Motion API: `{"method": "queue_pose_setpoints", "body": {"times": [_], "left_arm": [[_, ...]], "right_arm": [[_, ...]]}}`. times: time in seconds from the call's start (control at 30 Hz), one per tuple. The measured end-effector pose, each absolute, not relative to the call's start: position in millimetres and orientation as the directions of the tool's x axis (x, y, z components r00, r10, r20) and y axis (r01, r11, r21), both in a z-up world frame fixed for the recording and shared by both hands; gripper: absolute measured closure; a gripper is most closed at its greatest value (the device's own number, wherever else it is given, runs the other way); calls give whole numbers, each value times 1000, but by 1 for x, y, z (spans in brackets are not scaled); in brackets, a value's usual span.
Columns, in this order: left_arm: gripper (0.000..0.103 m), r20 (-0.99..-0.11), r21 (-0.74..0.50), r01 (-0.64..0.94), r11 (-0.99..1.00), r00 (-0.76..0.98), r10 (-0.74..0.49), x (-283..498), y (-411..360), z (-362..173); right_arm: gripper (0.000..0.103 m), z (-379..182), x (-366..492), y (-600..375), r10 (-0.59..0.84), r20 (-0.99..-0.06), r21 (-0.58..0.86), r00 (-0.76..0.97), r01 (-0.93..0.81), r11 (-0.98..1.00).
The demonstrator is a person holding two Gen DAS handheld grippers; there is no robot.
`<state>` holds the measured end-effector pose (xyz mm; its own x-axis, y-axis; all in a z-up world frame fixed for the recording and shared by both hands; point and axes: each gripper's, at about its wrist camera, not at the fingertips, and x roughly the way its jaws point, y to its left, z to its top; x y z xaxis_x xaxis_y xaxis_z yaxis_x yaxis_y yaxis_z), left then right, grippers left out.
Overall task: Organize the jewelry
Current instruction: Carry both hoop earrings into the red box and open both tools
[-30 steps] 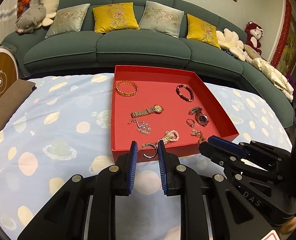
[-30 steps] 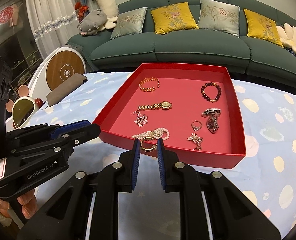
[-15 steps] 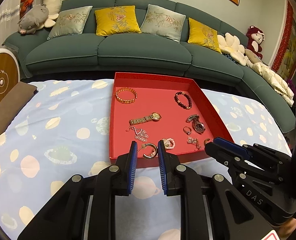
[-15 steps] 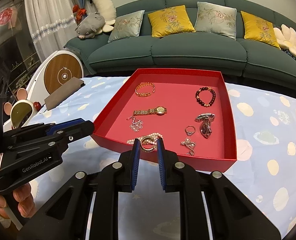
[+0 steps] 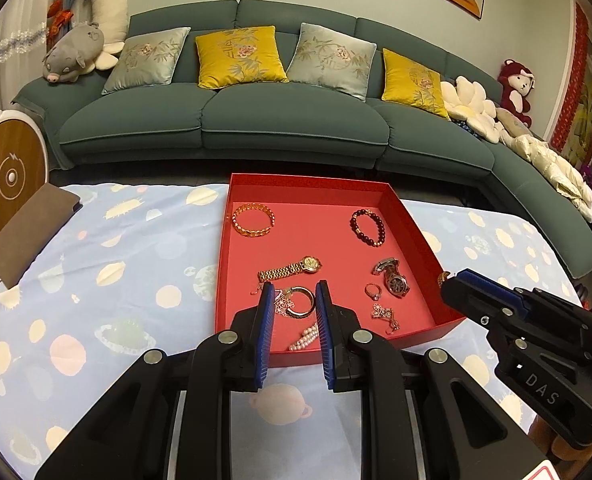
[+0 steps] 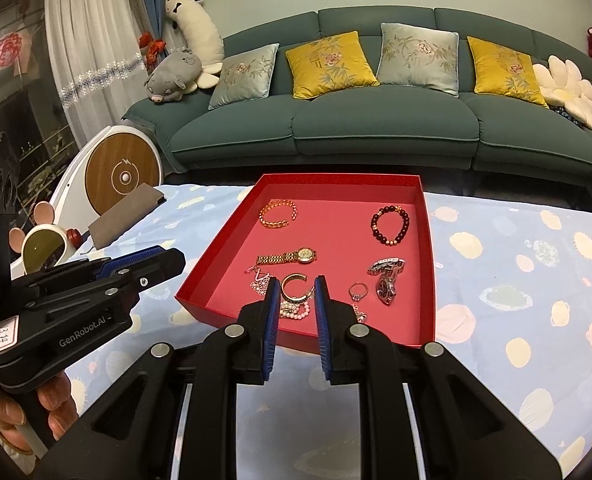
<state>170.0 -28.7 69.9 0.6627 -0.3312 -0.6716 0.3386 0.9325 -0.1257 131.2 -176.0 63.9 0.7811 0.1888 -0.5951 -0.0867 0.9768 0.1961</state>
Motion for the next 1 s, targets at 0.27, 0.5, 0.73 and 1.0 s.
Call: {"method": "queue_pose_setpoints", "body": {"times": [0.27, 0.5, 0.73, 1.0], "left_arm": [[85, -665, -131, 314, 941, 676, -318, 199, -28, 70], [85, -667, -140, 285, 948, 681, -303, 225, -26, 69], [85, -691, -116, 272, 955, 669, -274, 235, -26, 57], [85, -702, -98, 262, 960, 666, -254, 241, -30, 50]], "right_arm": [[86, 65, 154, -195, 149, -600, 189, 786, -42, 981], [86, 57, 181, -204, 145, -619, 197, 772, -26, 980], [86, 46, 197, -208, 155, -638, 218, 754, -17, 976], [86, 39, 210, -216, 141, -652, 213, 745, 2, 977]]}}
